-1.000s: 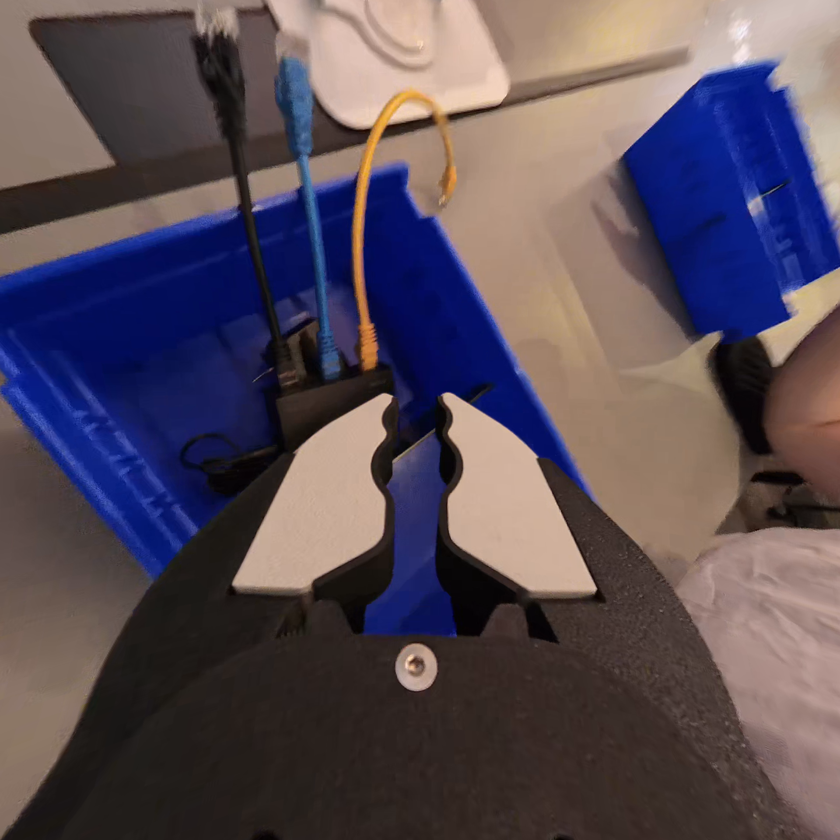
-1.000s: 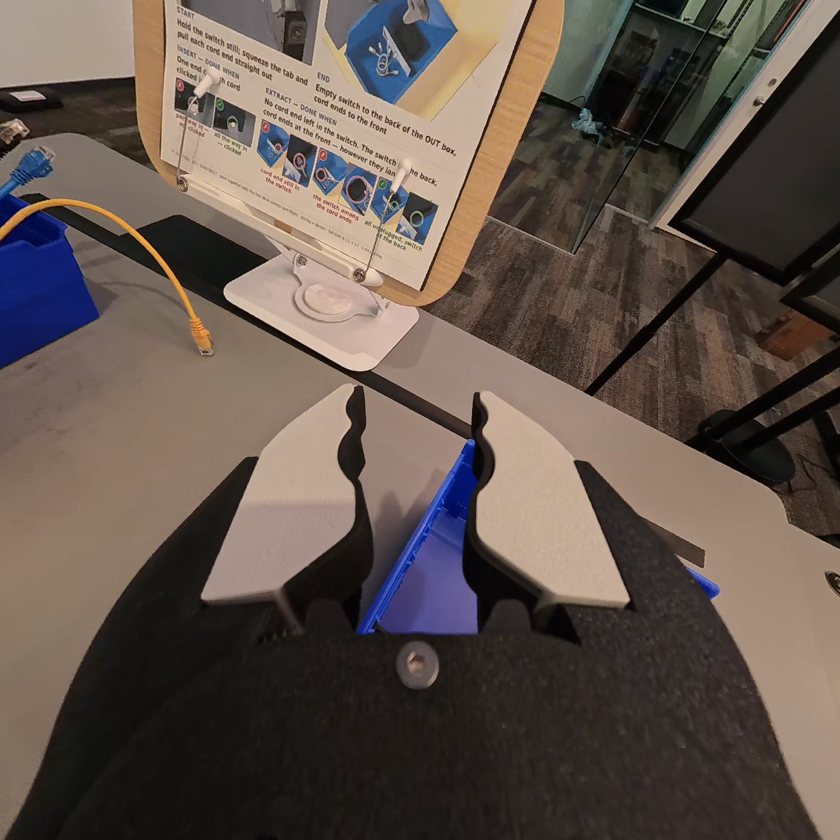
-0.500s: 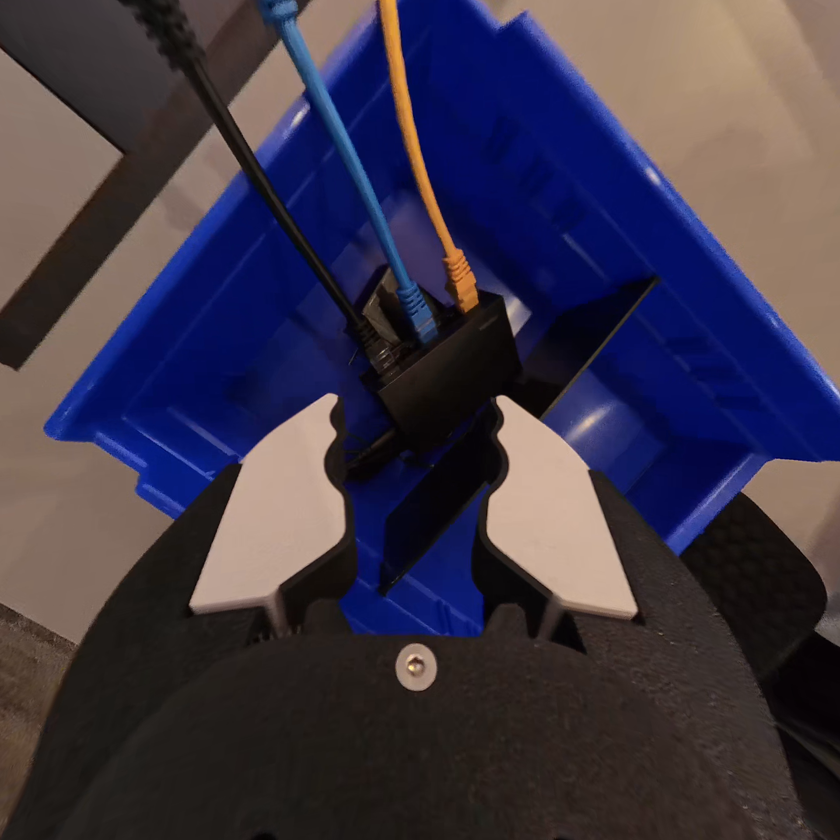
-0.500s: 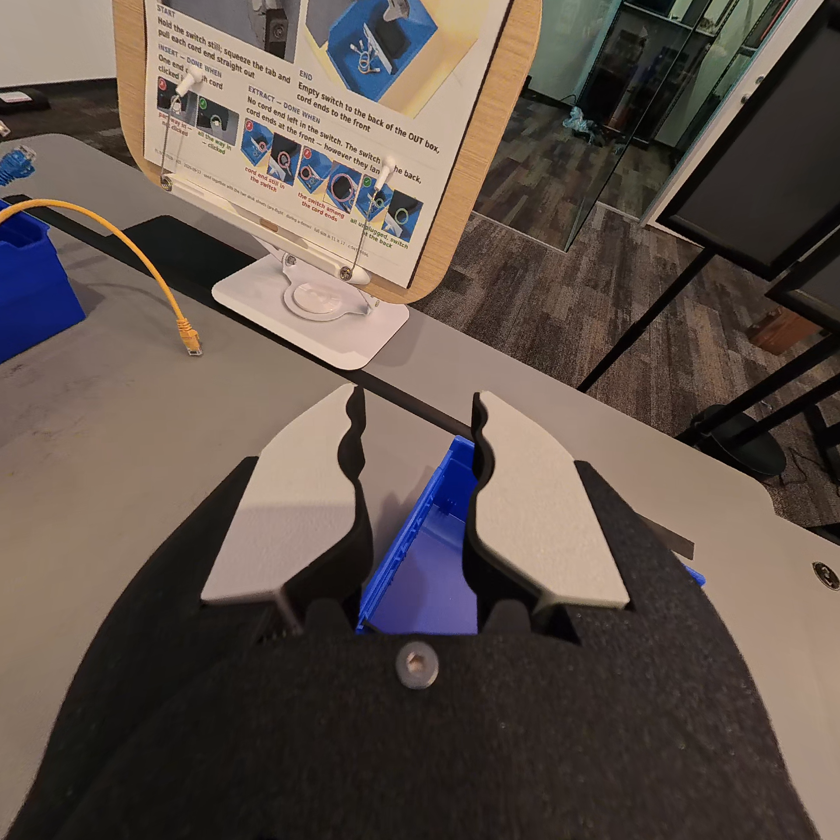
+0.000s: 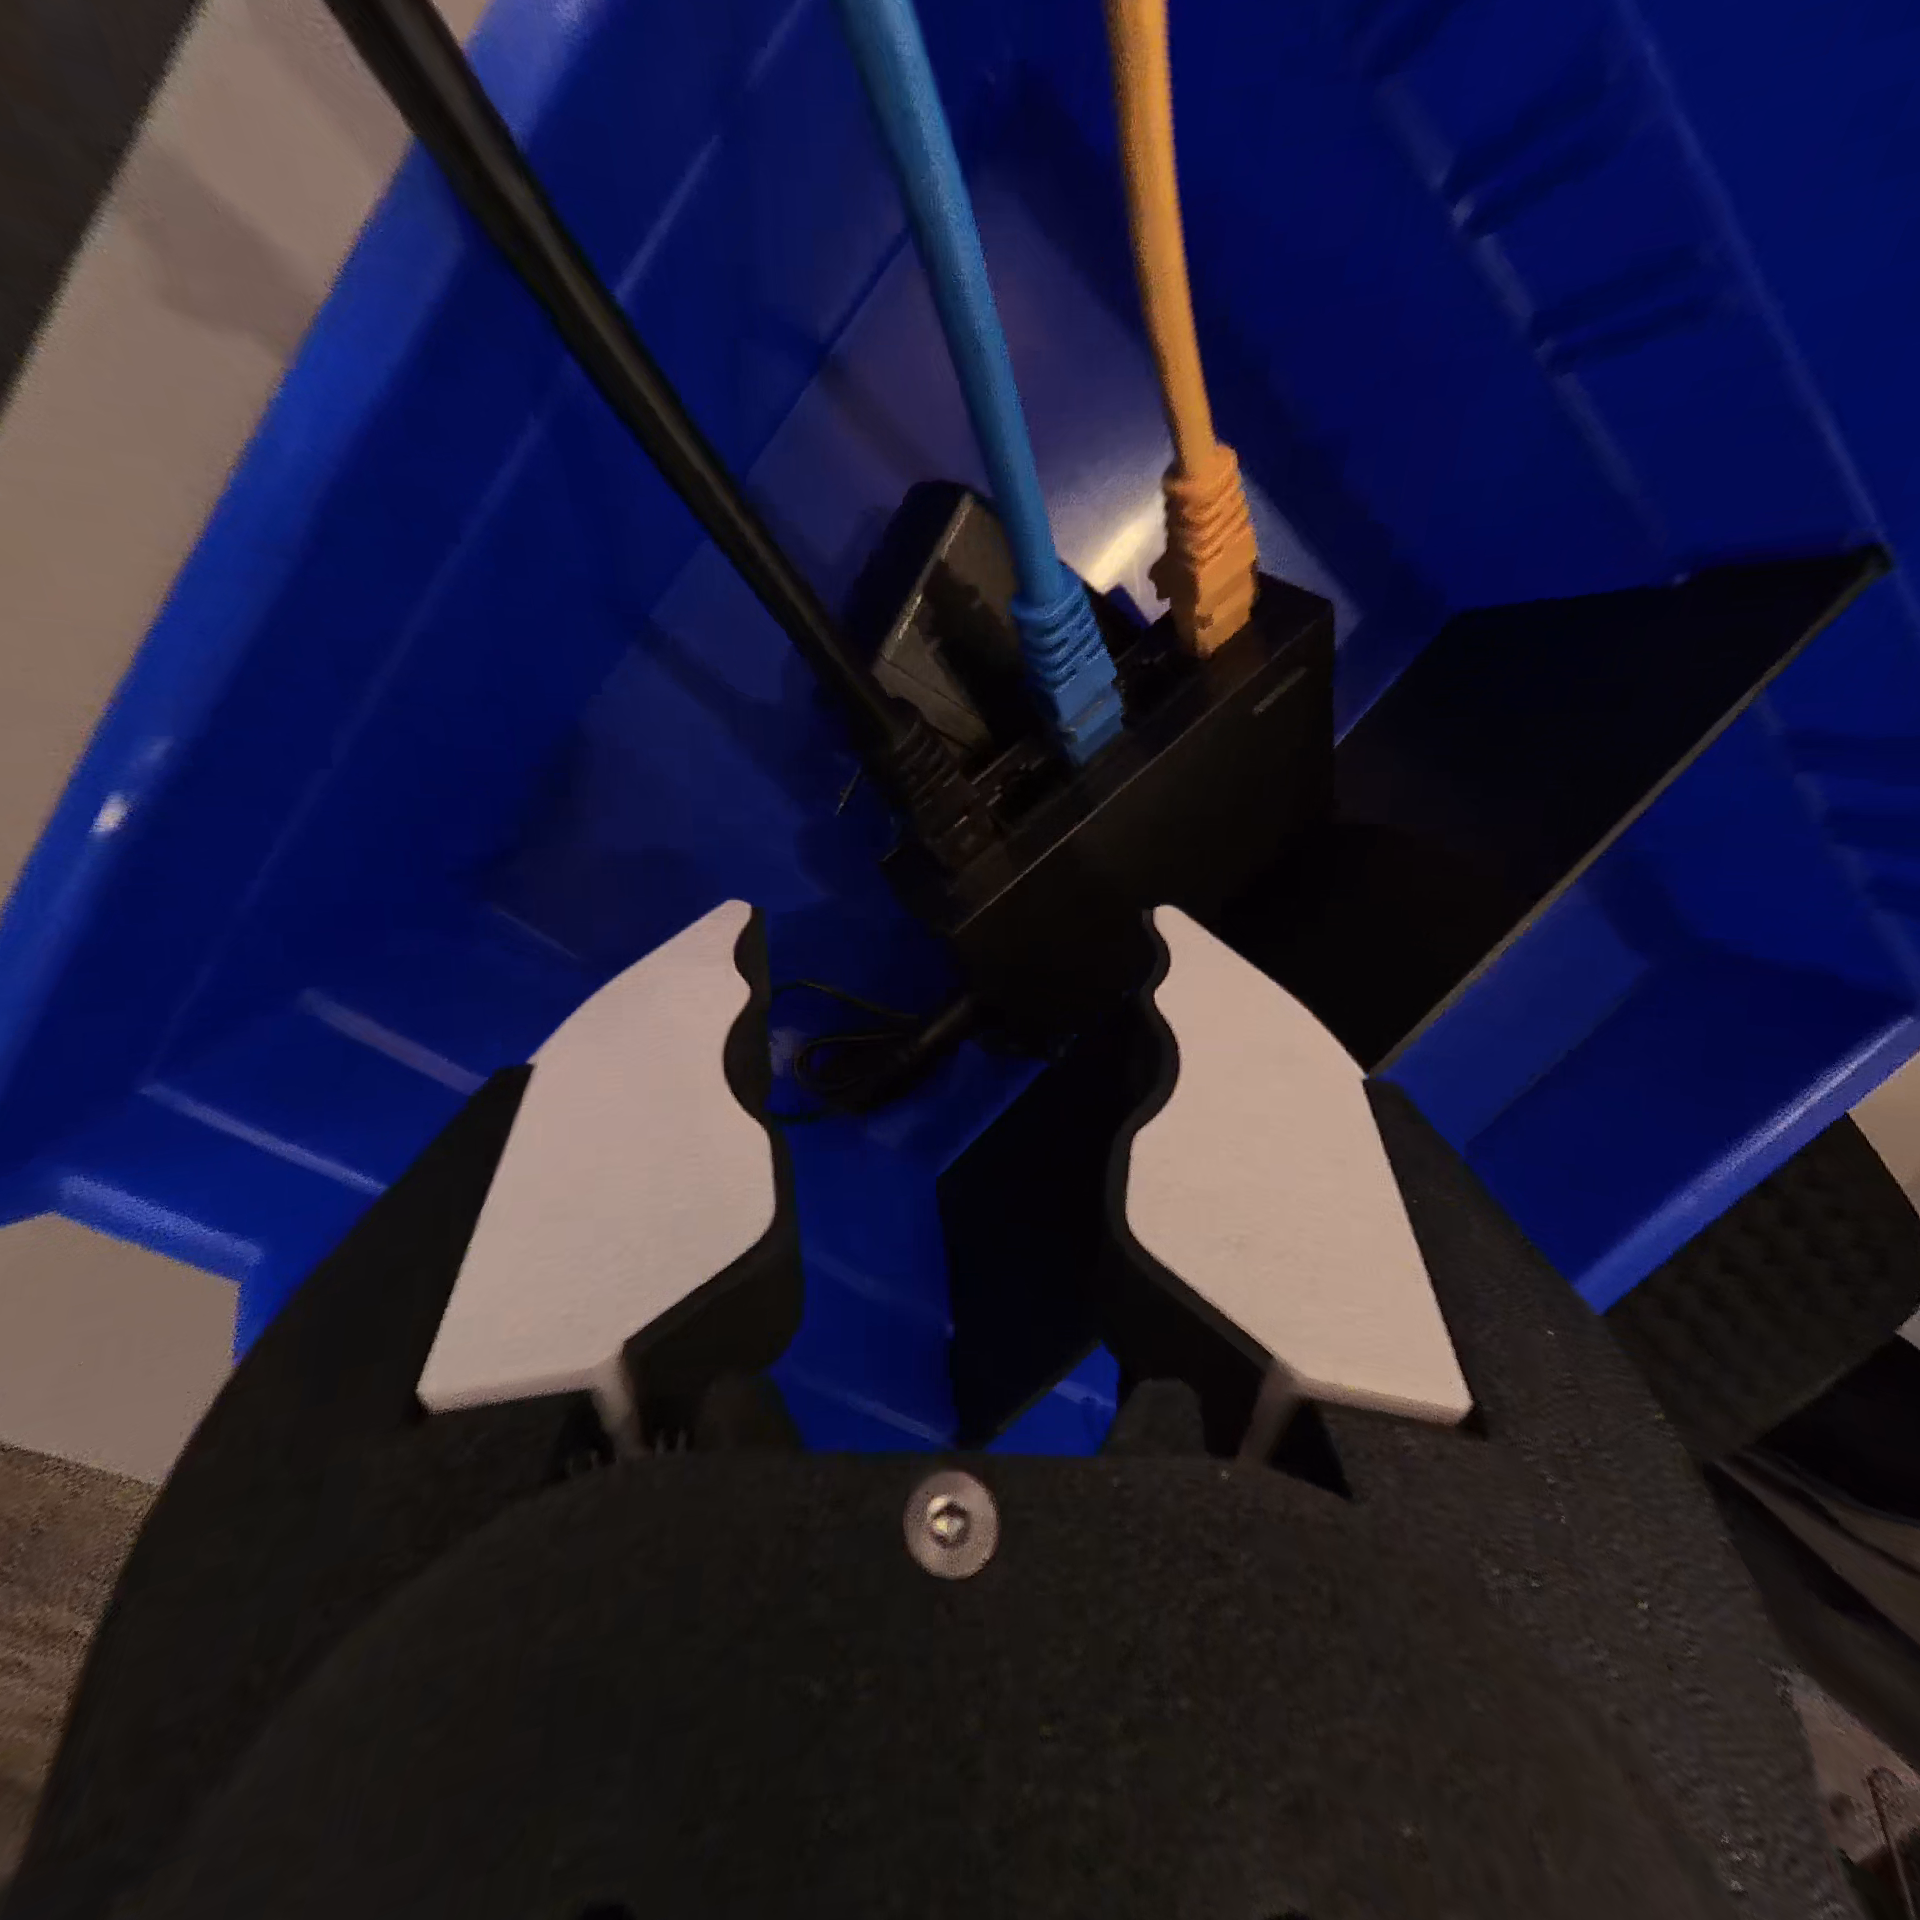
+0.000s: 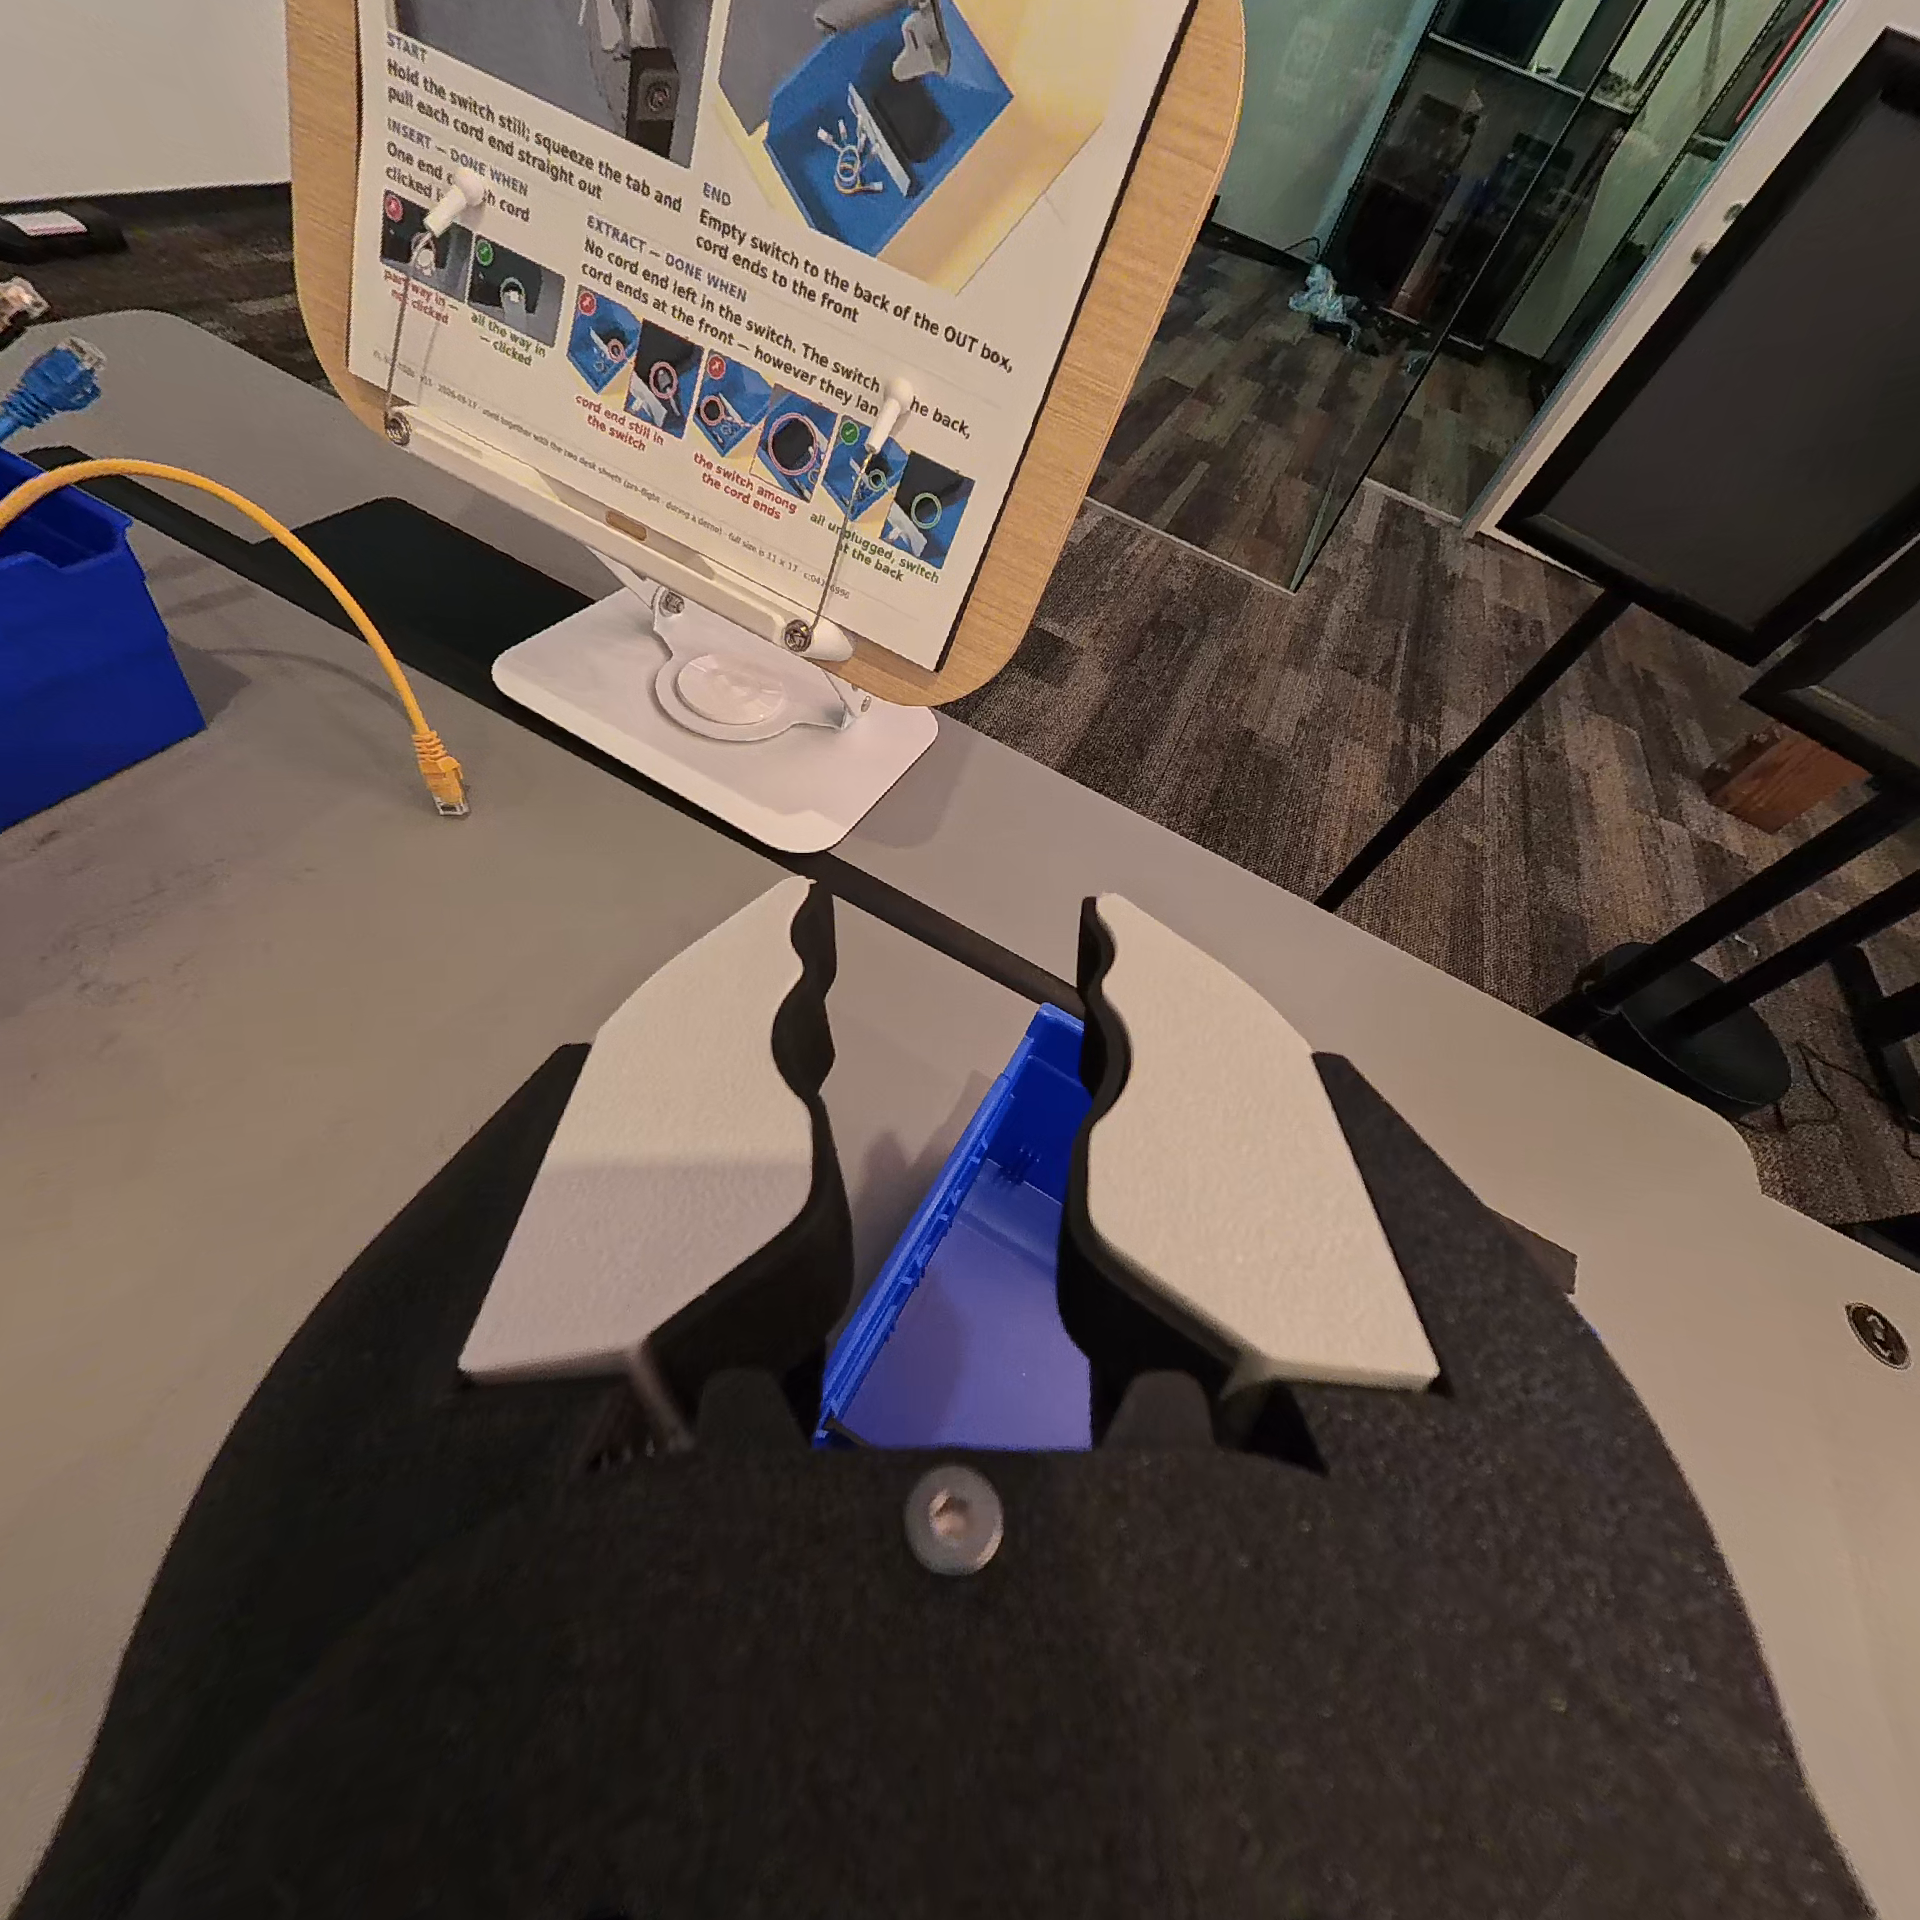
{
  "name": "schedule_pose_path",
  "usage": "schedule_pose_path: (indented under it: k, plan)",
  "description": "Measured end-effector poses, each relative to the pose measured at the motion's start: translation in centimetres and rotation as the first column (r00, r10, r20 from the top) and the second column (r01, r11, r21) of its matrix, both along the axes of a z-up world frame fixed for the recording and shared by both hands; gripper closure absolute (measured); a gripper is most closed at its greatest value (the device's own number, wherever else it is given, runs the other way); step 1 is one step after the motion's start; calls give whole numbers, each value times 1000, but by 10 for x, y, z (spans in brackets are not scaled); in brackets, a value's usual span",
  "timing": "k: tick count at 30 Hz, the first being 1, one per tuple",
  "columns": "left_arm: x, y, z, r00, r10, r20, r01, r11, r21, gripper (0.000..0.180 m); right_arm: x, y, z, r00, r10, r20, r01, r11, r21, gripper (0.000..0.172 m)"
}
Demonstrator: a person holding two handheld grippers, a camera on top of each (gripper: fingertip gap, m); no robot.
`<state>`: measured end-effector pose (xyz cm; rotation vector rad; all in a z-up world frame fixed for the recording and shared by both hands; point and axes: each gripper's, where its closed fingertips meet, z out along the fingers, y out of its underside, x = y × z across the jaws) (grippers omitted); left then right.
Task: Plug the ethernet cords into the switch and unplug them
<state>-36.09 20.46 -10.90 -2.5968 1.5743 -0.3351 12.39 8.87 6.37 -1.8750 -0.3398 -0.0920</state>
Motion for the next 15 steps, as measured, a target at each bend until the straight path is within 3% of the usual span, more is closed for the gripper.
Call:
schedule_pose_path:
  k: [8,15]
  plan:
    - [7,-6,-12,999,-33,0,33,994,-107,110,4,0,0,1000,-7,4,7,1000,1,128]
    - [13,-13,-15,999,-42,20,45,983,-178,119,5,2,-1,1000,-10,7,11,1000,-2,128]
